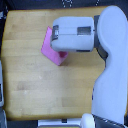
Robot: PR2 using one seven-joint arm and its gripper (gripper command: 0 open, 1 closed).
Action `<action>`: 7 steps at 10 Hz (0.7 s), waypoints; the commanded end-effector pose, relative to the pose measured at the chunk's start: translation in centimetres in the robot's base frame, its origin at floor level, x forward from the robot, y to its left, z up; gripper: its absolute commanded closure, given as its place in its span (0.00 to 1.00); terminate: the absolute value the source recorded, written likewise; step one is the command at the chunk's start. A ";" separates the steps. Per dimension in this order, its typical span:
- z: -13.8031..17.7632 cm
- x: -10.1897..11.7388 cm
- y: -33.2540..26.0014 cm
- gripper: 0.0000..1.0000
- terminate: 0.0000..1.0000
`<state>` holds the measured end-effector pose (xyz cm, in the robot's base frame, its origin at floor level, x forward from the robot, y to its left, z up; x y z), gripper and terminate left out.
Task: Folding a cloth
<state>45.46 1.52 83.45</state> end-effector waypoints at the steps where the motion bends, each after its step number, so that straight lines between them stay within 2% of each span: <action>1: -2.2 2.3 12.0 1.00 0.00; 4: -3.7 3.3 14.7 1.00 0.00; 7: -5.6 5.4 16.9 1.00 0.00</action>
<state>48.08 14.57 80.65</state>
